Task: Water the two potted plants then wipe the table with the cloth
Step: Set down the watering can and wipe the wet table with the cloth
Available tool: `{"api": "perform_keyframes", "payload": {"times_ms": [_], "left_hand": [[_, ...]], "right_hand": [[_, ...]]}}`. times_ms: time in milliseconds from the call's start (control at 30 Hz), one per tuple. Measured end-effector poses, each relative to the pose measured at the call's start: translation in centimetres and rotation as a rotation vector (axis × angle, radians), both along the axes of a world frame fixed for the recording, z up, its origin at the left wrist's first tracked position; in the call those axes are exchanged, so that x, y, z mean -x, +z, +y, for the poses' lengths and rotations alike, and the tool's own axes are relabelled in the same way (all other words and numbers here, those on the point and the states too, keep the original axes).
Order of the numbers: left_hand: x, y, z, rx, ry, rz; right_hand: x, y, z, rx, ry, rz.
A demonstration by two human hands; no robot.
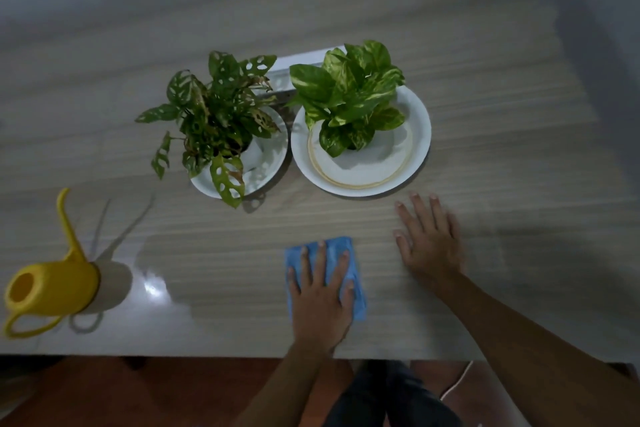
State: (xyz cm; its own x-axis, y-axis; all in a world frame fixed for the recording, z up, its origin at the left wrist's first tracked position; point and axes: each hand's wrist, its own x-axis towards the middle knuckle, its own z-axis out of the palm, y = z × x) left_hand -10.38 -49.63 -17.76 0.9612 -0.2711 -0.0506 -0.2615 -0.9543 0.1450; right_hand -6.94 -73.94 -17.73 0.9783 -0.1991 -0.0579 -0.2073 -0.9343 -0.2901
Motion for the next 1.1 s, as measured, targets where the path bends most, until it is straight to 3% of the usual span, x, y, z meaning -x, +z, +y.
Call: {"api": "perform_keyframes", "payload": {"times_ms": [100, 267, 467, 633, 733, 833, 967, 1100], "left_hand": [[-2.2, -0.3, -1.6, -0.006, -0.158, 0.012], [-5.1, -0.4, 4.3, -0.057, 0.008, 0.022], [-1.4, 0.7, 4.9, 0.03, -0.088, 0.086], [-4.6, 3.6, 9.2, 0.342, 0.411, 0.036], [-5.5, 4.0, 9.9, 0.334, 0.565, 0.249], [-5.5, 4.1, 8.8, 0.305, 0.497, 0.397], [-5.6, 4.3, 7.6, 0.299, 0.412, 0.432], [-5.5, 5.9, 9.3, 0.59, 0.409, 0.485]], "right_hand": [[0.3, 0.5, 0.4, -0.018, -0.028, -0.015], [2.0, 1.1, 3.8, -0.009, 0.032, -0.064], [4.2, 0.5, 6.8, 0.061, 0.016, 0.001], [2.4, 3.7, 10.4, -0.04, -0.068, -0.19], [1.5, 5.8, 14.0, -0.124, -0.144, 0.005], [1.1, 6.4, 17.6, -0.201, -0.248, 0.276], [0.4, 5.6, 19.6, -0.333, -0.368, 0.354], [-0.7, 5.3, 19.8, -0.366, -0.272, 0.347]]}}
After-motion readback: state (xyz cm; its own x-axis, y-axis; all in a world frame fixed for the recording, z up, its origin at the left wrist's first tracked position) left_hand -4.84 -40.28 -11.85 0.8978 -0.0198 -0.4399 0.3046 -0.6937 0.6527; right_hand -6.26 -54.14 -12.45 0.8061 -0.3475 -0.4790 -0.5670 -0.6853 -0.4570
